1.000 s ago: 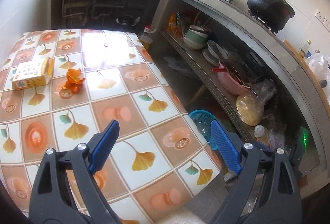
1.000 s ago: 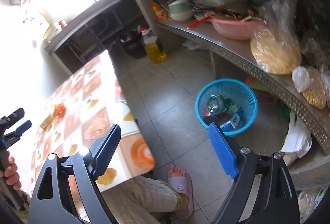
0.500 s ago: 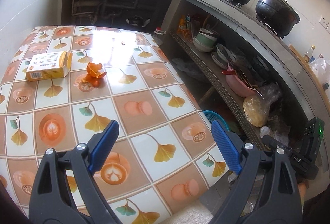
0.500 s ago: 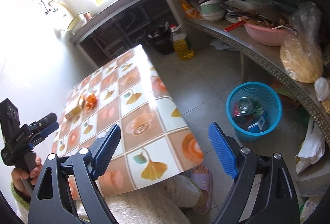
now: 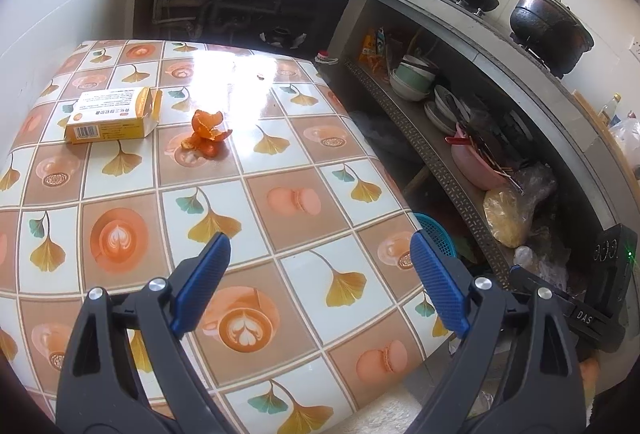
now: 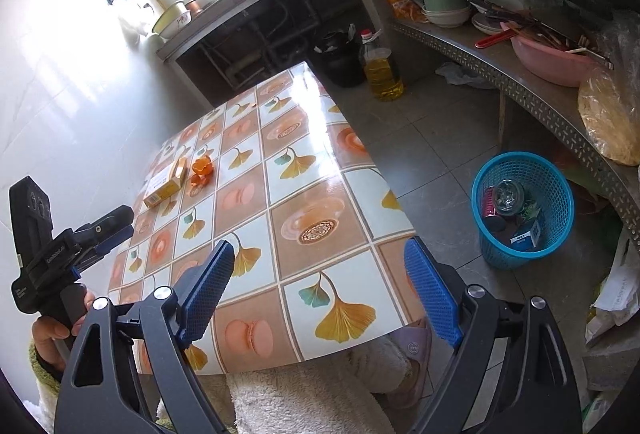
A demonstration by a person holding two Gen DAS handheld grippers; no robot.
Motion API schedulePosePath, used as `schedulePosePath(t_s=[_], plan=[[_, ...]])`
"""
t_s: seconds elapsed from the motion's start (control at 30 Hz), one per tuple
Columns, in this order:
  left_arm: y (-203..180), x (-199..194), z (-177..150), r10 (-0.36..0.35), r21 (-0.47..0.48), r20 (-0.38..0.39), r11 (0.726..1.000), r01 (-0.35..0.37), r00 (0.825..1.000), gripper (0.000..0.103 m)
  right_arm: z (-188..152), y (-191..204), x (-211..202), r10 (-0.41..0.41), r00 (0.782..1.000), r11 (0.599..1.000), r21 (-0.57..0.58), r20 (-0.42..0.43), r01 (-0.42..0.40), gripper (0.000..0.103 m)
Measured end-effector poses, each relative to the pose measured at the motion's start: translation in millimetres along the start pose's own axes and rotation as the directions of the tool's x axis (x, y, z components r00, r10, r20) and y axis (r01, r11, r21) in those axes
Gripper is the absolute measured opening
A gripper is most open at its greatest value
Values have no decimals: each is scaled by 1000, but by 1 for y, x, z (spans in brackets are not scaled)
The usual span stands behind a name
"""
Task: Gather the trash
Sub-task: 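Move the open right tool toward the orange peel on the table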
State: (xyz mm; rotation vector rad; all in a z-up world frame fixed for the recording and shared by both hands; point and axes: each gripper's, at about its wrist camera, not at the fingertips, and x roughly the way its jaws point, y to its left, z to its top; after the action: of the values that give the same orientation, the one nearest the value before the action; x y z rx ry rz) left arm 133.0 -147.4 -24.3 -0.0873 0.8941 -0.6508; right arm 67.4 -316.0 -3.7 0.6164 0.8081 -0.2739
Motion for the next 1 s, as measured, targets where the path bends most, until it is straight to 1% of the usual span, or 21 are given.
schedulePosePath(t_s=[1.0], plan=[[7,7,-1,19,0,-1,1000,-19,1000,87,1,1,6,11,1000,1000,-1,-12,-11,84]])
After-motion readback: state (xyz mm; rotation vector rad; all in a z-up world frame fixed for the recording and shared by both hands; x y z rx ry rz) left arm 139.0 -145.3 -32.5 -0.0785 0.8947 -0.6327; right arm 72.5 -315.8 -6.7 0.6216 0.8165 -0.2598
